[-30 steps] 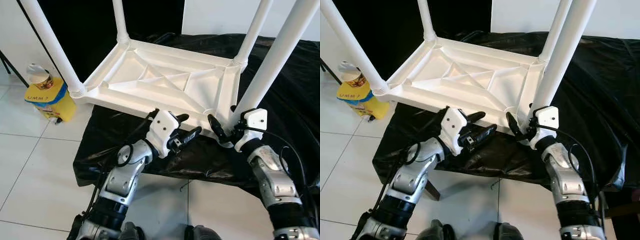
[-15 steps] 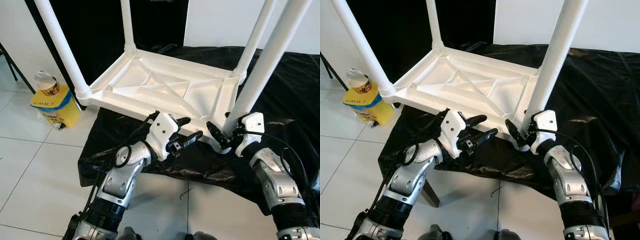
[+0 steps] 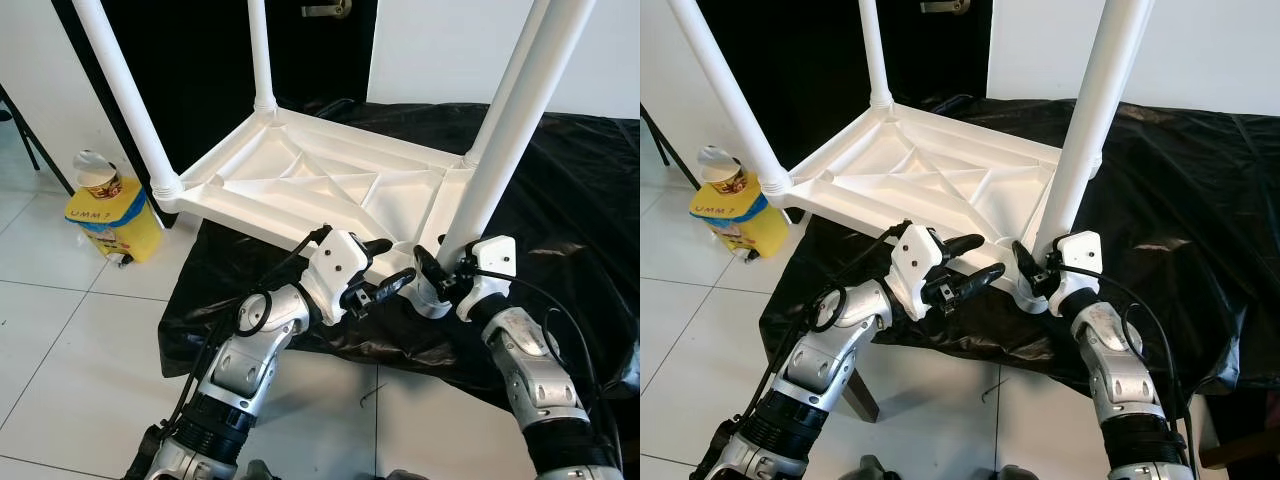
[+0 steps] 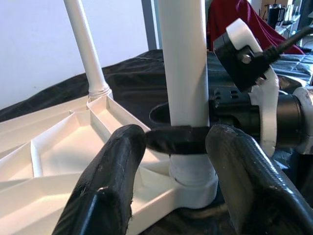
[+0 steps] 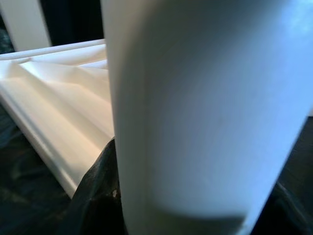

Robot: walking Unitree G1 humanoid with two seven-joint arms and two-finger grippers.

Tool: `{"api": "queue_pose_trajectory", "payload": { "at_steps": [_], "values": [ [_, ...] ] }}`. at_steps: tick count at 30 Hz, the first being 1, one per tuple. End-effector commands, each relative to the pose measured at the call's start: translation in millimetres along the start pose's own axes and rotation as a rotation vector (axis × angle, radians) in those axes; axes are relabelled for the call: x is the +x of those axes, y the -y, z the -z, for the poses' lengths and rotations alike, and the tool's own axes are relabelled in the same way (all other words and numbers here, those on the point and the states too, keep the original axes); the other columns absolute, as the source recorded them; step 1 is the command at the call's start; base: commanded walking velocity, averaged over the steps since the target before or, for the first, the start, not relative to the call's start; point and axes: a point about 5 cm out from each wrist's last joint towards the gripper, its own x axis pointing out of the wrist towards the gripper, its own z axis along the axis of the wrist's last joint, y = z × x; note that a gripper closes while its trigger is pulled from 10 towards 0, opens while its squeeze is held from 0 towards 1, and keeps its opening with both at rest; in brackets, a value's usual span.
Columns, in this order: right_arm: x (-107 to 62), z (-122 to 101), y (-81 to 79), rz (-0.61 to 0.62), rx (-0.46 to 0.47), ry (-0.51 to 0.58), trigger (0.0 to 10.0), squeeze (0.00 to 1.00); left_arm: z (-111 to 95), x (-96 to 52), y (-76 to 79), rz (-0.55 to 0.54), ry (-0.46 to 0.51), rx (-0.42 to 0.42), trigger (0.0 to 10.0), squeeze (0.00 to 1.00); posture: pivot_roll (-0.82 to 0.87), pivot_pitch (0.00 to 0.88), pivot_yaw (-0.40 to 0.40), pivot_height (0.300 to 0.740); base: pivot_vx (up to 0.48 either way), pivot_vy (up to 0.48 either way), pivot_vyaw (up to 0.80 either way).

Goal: Building children table

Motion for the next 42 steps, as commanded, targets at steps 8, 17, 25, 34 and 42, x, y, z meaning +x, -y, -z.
{"api": "queue_pose_trajectory", "payload": {
  "at_steps": [8,17,25,34,42],
  "values": [
    [-4.7,4.1,15.8,0.314,-0.025,-0.037,10.0,0.00,8.1,-7.7,6.3,0.020,-0.030,-0.007,10.0,0.00,-0.03,0.001,-0.008,0.740,0.000,0.000,0.00],
    [-3.0,8.9,13.1,0.644,0.040,-0.090,10.0,0.00,7.7,-7.3,4.1,-0.020,-0.023,-0.014,10.0,0.00,-0.03,0.011,-0.014,0.740,0.000,0.000,0.00],
    [0.4,11.2,2.7,0.712,0.055,-0.126,10.0,0.00,9.5,-9.0,9.2,-0.022,-0.026,-0.027,10.0,0.00,-0.02,0.015,-0.020,0.740,0.000,0.000,0.00],
    [1.3,8.9,1.2,0.746,0.009,-0.139,10.0,0.00,10.4,-11.6,11.0,-0.041,-0.029,-0.033,10.0,0.00,-0.07,0.008,-0.033,0.740,0.000,0.000,0.00],
    [-3.6,5.1,-1.4,0.756,0.003,-0.090,10.0,1.00,9.5,-14.1,7.8,-0.029,-0.038,-0.025,10.0,0.00,-0.07,0.009,-0.017,0.740,0.000,0.000,0.00]
  ]
}}
